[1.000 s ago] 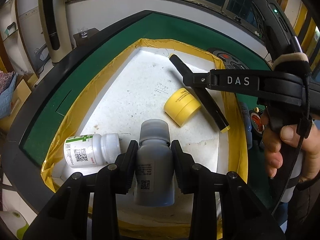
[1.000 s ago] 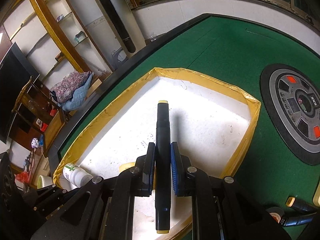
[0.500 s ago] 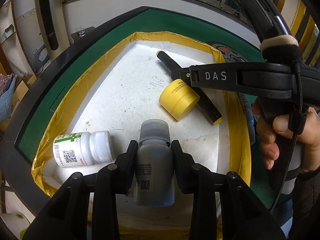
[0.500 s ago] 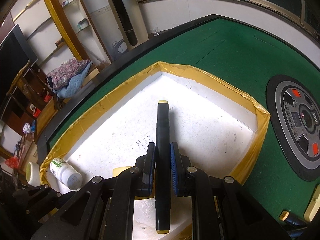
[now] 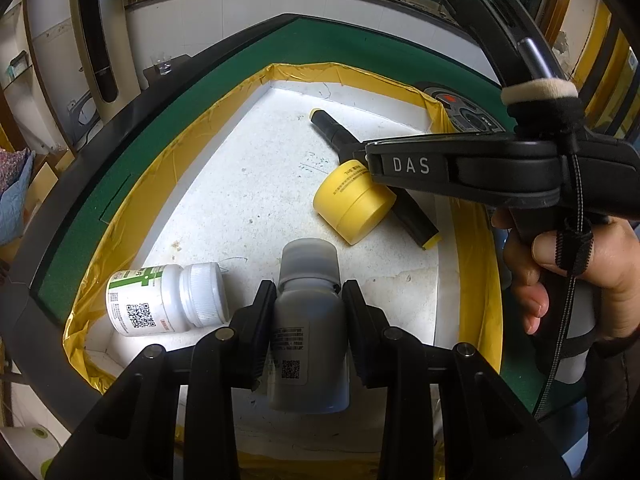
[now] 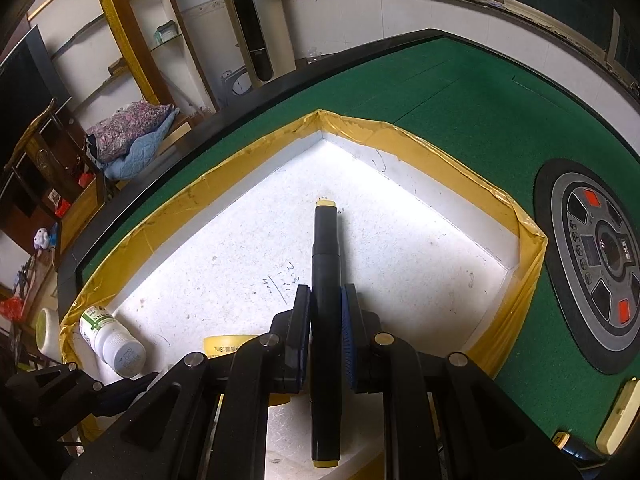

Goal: Organize rigid objects
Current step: 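Lower the black marker into the tray beside the yellow jar with the right tool, then open the right tool and move it over the table to the white cube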

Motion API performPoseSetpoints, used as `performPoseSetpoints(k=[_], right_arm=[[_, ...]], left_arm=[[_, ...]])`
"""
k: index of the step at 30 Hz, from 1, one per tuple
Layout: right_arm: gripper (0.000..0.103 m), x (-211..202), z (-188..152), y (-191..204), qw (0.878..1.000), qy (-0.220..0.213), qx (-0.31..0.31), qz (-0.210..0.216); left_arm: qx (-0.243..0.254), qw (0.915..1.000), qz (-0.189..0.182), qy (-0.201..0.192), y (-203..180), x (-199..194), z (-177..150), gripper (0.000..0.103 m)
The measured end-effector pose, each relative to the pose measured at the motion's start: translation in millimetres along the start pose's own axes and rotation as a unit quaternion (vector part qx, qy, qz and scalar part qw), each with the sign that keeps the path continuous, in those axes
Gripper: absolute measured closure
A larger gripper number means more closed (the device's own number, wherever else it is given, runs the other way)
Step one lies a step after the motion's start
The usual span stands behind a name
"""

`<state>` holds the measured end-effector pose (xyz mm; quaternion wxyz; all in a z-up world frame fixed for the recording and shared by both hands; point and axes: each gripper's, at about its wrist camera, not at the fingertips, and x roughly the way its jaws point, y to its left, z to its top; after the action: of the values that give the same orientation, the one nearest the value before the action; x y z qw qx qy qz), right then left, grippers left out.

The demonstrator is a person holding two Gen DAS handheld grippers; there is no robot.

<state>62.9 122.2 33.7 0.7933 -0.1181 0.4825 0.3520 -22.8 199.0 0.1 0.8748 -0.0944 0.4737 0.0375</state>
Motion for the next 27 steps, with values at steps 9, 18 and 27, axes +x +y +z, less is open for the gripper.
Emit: performPoseSetpoints(k=[9,18,27], right_arm=[[0.090,-1.2,1.1,-0.4,1.000,-0.003,0.005,-0.003],[0.069,-13.8,2.1,1.9,1.000,-0.020,0.017,0.001],[0.056,-51.2,-10.2,-5.1,0.998,-0.058,0.034,0.013]], left_arm=[[-0.005,1.0000,-0.001,-0.001,1.4,-1.3,-0.6,0.071],[-0.008,0.9999,0.013,0.002,0.2,-1.0,-1.6,0.071],[-0.017,0.9997,0.017,-0.001,-0.8,-9.4,-4.6,0.042]])
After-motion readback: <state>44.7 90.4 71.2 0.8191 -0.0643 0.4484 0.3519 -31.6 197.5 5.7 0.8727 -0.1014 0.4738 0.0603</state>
